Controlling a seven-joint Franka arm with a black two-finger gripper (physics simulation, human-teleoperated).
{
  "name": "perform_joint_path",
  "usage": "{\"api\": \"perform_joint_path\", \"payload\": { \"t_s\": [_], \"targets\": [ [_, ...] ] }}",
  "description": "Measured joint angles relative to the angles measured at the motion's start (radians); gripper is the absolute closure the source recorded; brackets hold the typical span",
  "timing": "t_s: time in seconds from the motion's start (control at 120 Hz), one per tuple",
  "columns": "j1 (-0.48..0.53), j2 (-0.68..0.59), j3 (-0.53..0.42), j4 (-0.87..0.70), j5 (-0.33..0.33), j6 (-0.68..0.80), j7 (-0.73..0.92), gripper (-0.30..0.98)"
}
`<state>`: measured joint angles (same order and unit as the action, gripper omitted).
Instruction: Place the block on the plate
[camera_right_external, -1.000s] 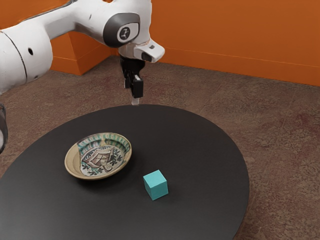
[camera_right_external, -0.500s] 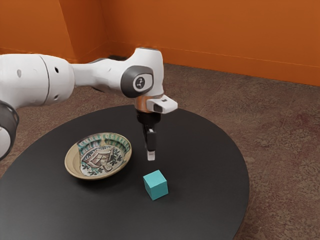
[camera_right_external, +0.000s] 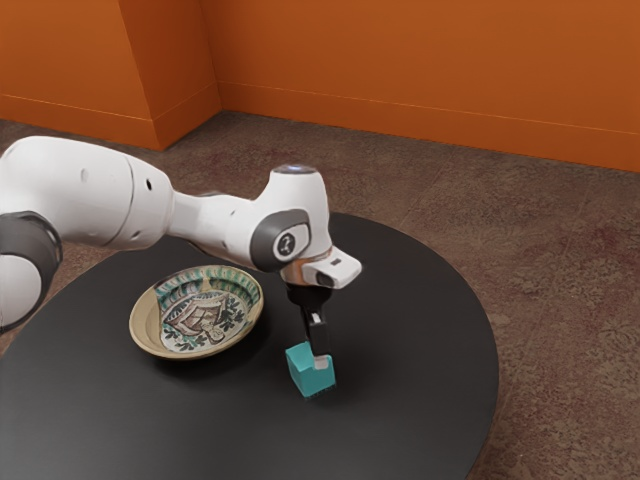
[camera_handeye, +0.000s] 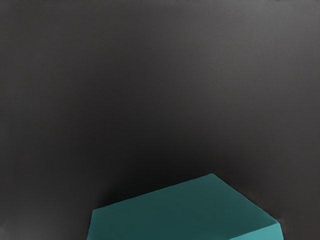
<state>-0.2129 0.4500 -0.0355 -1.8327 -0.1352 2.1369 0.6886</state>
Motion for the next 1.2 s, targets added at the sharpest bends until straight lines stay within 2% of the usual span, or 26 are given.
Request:
{"api": "perform_joint_path", "payload": {
  "t_s": [0.367, 0.708, 1.2],
  "targets": [
    [0.017, 0.023, 0.002, -0.049, -0.029, 0.086, -0.011, 0.01],
    [0.015, 0.014, 0.003, -0.052, -0.002, 0.093, -0.018, 0.24],
    [0.018, -0.104, 0.027, -0.043, 0.057, 0.034, -0.027, 0.29]
  ]
}}
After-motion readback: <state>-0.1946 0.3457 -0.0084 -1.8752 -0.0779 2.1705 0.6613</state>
